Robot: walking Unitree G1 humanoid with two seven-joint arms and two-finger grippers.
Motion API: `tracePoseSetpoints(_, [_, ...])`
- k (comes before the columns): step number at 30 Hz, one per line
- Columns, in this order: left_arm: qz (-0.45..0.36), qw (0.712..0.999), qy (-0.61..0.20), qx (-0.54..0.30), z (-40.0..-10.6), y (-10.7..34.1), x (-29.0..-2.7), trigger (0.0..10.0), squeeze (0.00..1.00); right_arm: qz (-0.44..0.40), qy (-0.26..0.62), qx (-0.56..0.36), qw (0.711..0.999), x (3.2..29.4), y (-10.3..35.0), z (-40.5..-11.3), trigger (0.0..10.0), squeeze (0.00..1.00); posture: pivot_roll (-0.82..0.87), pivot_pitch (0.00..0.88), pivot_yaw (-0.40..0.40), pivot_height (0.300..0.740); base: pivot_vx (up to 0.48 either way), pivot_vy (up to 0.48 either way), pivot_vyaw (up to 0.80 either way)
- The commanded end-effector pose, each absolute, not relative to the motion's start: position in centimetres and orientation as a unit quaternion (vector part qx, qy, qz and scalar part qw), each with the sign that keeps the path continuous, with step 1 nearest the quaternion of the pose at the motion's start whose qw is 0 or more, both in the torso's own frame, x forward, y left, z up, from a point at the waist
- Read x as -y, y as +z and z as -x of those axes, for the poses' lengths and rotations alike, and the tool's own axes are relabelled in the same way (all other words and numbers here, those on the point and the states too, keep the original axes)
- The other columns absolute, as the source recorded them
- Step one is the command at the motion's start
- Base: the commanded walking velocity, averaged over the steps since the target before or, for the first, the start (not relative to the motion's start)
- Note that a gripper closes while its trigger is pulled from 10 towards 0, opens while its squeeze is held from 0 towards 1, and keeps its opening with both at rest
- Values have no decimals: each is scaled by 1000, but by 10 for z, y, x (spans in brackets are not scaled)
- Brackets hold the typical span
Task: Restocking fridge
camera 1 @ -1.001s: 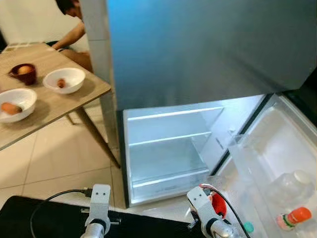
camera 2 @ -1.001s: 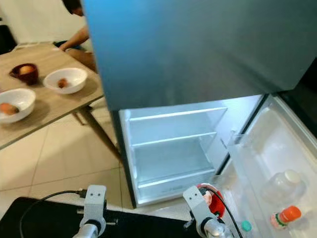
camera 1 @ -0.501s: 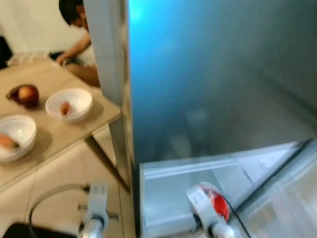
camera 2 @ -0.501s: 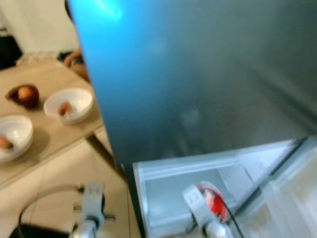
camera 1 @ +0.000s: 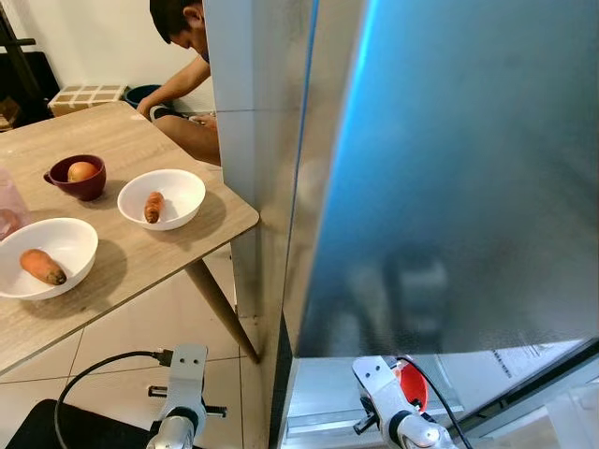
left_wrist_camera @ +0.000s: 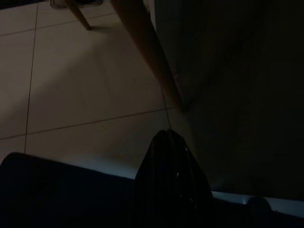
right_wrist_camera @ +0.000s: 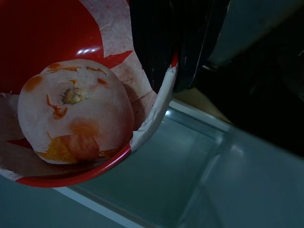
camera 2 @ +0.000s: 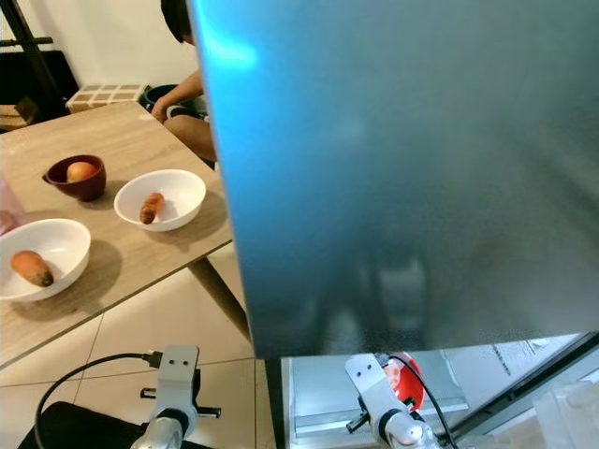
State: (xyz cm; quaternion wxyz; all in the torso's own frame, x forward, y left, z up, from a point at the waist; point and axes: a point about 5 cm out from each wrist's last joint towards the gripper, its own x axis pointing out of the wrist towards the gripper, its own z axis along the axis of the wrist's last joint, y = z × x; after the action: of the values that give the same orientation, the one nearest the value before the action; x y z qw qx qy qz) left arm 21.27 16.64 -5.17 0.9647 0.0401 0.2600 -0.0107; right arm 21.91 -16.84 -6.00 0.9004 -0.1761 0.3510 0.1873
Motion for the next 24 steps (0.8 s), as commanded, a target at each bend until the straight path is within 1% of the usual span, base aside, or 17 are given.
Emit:
tracePoseSetpoints(1, [-40,963,-13,-265,-208,-55,-164,10000,0,178,184,-350,901,171,-60,-219,10000,0,-99,57,-35,720,0,0,0])
tracePoseSetpoints(13, [-39,963,-14,-267,-207,-55,-163,10000,0,178,185,-349,901,170,-59,-220,10000,0,-97,63,-38,720,0,0,0])
tracePoseSetpoints(21, [-33,963,-10,-266,-207,-55,-163,10000,0,179,187,-348,901,170,-58,-221,10000,0,-93,68,-43,720,0,-480,0])
tracePoseSetpoints(24, [-28,963,-1,-267,-206,-56,-164,10000,0,179,187,-348,901,170,-58,-221,10000,0,-92,68,-44,720,0,0,0])
